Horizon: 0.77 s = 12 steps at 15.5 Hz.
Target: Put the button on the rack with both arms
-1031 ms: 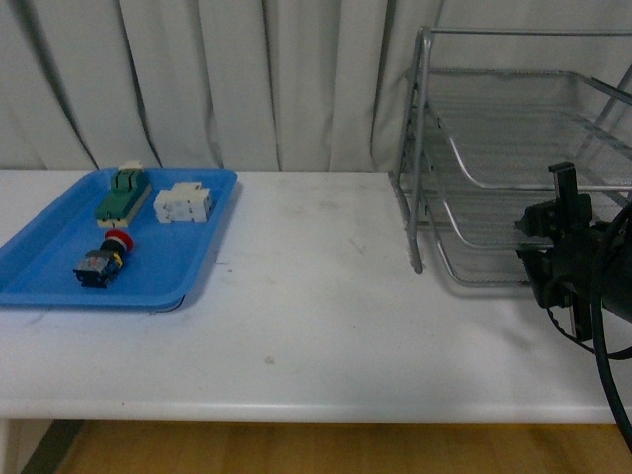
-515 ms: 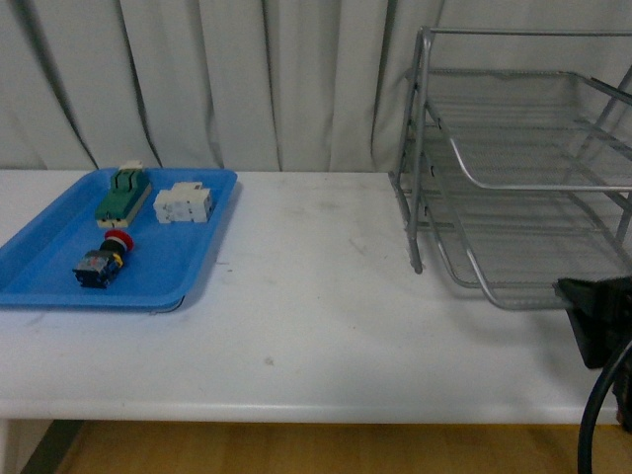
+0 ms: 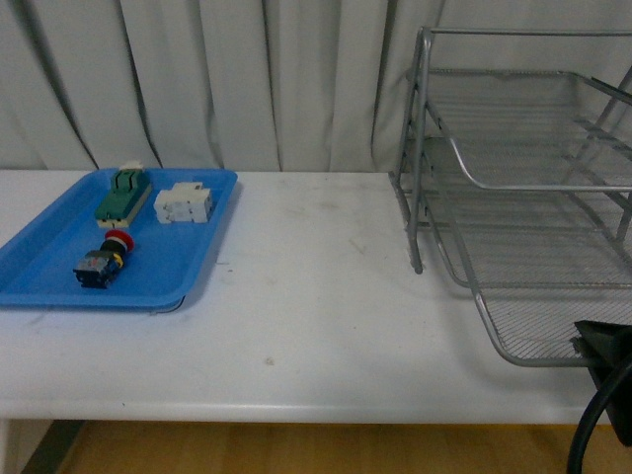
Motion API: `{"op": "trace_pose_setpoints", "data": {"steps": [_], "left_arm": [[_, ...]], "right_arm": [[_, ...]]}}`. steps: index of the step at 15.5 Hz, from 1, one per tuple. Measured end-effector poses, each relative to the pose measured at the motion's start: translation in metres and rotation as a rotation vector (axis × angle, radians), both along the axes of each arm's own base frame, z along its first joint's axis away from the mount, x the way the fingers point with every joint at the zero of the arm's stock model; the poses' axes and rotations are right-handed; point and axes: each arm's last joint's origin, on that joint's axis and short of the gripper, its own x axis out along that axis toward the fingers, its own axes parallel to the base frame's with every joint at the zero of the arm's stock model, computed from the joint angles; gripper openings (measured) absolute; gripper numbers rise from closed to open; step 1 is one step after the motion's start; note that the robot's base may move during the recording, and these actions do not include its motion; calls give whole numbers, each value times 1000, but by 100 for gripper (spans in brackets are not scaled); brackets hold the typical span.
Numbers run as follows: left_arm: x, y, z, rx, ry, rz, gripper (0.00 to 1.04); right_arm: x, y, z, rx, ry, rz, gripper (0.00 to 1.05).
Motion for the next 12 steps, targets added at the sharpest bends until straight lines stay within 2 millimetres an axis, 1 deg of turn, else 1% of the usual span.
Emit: {"op": "trace_pose_setpoints", "data": {"steps": [1,2,3,4,5,6,7,8,10,12], "left_arm": [[0,0,0,0,0,0,98],[0,0,0,0,0,0,98],[0,0,0,0,0,0,98],[0,0,0,0,0,0,98],[0,0,0,0,-2,-1,98],[0,0,0,0,3,2,98],[0,0,0,0,2,0,98],[0,0,0,0,0,0,98],[0,0,0,0,0,0,98],[0,0,0,0,0,0,98]], "right_arm": [[-21,-1,15,-159,-34,40,57],[-76,11,37,-434,81,77,95],[-89,19,56,-581,4,78,99],[-90,19,71,-676,-222,86,89],[-97,9,73,-857,-301,98,76],[-97,3,85,-1048,-372,106,63],[-104,-5,101,-1217,-435,108,43],[-107,-10,103,-1272,-417,127,30],[-116,-17,111,-1311,-432,125,4],[-123,-22,115,-1327,-433,127,2]]}}
